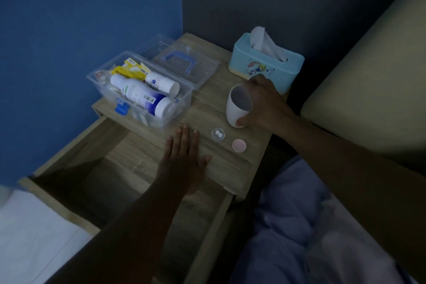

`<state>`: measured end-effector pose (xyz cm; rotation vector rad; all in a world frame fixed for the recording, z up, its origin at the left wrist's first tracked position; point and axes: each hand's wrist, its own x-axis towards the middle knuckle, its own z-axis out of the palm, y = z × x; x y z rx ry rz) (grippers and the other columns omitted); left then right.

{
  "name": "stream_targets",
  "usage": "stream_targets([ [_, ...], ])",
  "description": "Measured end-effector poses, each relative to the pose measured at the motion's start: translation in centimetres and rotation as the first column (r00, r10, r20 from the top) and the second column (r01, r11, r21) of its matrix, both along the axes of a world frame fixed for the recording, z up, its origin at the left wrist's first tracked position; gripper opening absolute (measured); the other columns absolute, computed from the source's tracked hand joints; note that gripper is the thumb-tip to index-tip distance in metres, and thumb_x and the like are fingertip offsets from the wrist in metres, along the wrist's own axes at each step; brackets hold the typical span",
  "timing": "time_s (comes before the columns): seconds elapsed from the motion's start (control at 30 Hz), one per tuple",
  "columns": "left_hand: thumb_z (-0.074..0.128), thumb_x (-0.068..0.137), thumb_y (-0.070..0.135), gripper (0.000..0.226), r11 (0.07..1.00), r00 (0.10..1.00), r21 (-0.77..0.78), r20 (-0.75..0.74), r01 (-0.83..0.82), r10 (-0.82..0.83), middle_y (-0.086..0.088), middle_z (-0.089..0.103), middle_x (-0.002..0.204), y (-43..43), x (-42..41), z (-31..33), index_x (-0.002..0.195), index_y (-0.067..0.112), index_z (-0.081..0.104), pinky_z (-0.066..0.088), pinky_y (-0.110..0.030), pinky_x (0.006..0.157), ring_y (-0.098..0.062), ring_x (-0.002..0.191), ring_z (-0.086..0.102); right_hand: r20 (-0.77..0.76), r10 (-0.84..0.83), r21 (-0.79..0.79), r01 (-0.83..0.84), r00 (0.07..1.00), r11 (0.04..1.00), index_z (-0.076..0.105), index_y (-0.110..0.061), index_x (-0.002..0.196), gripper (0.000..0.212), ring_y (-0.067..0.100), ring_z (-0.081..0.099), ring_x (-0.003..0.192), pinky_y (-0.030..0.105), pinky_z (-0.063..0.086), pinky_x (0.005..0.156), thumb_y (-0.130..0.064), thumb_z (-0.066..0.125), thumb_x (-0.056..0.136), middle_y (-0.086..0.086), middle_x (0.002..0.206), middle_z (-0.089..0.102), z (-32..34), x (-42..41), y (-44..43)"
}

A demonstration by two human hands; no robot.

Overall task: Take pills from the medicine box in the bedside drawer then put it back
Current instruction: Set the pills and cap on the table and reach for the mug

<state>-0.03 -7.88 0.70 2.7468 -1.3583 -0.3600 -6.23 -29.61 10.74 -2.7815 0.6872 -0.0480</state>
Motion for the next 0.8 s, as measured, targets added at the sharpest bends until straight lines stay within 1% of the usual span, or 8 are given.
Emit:
stream_targets([
  [0.13, 0.015, 0.098, 0.057, 0.078, 1.0, 1.0, 0.0, -0.013, -0.004, 0.004, -0.019, -0.01, 0.164, 0.0, -0.1, 0.0, 0.156, 0.009, -0.006, 0.003, -0.047, 0.123, -0.03, 0.152, -0.006, 0.01, -0.001, -0.007, 0.001, 1.0, 1.0, 0.049, -0.007, 0.136, 0.096, 0.027, 0.044, 0.119, 0.033, 0.043, 0.091, -0.034, 0.094, 0.056, 0.011, 0.132, 0.042, -0.8, -0.2, 0.3],
  [0.4, 0.017, 0.097, 0.058, 0.079, 1.0, 0.998, 0.004, -0.057, 0.002, -0.002, -0.017, -0.014, 0.164, -0.1, 0.3, 0.0, 0.156, 0.011, -0.009, 0.0, -0.048, 0.123, -0.029, 0.152, -0.011, -0.006, -0.043, -0.029, 0.043, 0.999, 0.999, 0.043, -0.009, 0.143, 0.103, 0.029, 0.04, 0.124, 0.036, 0.042, 0.097, -0.033, 0.094, 0.057, 0.011, 0.137, 0.041, -0.8, -0.1, 1.0],
  [0.5, 0.02, 0.096, 0.061, 0.083, 1.0, 0.994, 0.016, -0.107, 0.019, -0.018, -0.016, -0.017, 0.163, 0.0, 0.8, 0.0, 0.156, 0.012, -0.011, -0.001, -0.048, 0.123, -0.029, 0.151, -0.013, -0.028, -0.055, -0.04, 0.054, 0.998, 0.998, 0.039, -0.008, 0.144, 0.102, 0.03, 0.039, 0.128, 0.035, 0.041, 0.098, -0.031, 0.093, 0.06, 0.011, 0.14, 0.039, -0.5, -0.2, 1.6],
  [0.57, 0.024, 0.095, 0.063, 0.086, 0.999, 0.988, 0.013, -0.143, 0.053, -0.05, -0.015, -0.017, 0.163, 0.5, 1.4, -0.1, 0.155, 0.012, -0.012, -0.001, -0.047, 0.123, -0.028, 0.151, -0.014, -0.049, -0.051, -0.022, 0.05, 0.998, 0.999, 0.036, -0.007, 0.147, 0.106, 0.03, 0.039, 0.131, 0.037, 0.042, 0.102, -0.032, 0.093, 0.061, 0.012, 0.143, 0.038, -0.2, -0.1, 1.8],
  [0.63, 0.032, 0.095, 0.061, 0.088, 0.995, 0.981, -0.055, -0.173, 0.083, -0.091, -0.014, -0.011, 0.164, 1.6, 1.9, 0.1, 0.156, 0.012, -0.007, 0.001, -0.044, 0.123, -0.027, 0.152, -0.008, -0.101, -0.051, -0.009, 0.05, 0.994, 0.999, 0.028, -0.009, 0.152, 0.116, 0.032, 0.036, 0.137, 0.042, 0.038, 0.11, -0.039, 0.092, 0.06, 0.013, 0.15, 0.034, 0.3, 0.0, 2.0],
  [0.7, 0.042, 0.095, 0.054, 0.083, 0.98, 0.982, -0.178, -0.151, 0.089, -0.116, -0.011, 0.004, 0.165, 3.3, 2.1, 0.2, 0.157, 0.01, 0.006, 0.004, -0.038, 0.122, -0.025, 0.153, 0.005, -0.135, -0.063, -0.045, 0.057, 0.989, 0.997, 0.017, -0.013, 0.157, 0.124, 0.035, 0.026, 0.145, 0.045, 0.027, 0.119, -0.051, 0.087, 0.062, 0.015, 0.16, 0.023, 0.6, 0.3, 2.8],
  [0.77, 0.053, 0.094, 0.041, 0.074, 0.962, 0.988, -0.264, -0.114, 0.07, -0.103, -0.009, 0.022, 0.163, 5.2, 2.2, 0.5, 0.155, 0.012, 0.021, 0.006, -0.033, 0.12, -0.023, 0.15, 0.019, -0.026, -0.065, -0.082, 0.062, 0.998, 0.995, 0.02, -0.014, 0.157, 0.114, 0.035, 0.023, 0.147, 0.045, 0.023, 0.12, -0.057, 0.078, 0.069, 0.015, 0.162, 0.021, 0.7, 0.7, 4.4],
  [0.8, 0.056, 0.093, 0.035, 0.07, 0.958, 0.99, -0.285, -0.112, 0.047, -0.082, -0.007, 0.028, 0.161, 6.0, 2.2, 0.7, 0.153, 0.014, 0.027, 0.009, -0.034, 0.121, -0.022, 0.149, 0.024, 0.084, -0.037, -0.099, 0.045, 0.996, 0.994, 0.029, -0.013, 0.153, 0.101, 0.035, 0.029, 0.144, 0.046, 0.028, 0.118, -0.054, 0.074, 0.073, 0.015, 0.158, 0.029, 0.6, 1.0, 5.3],
])
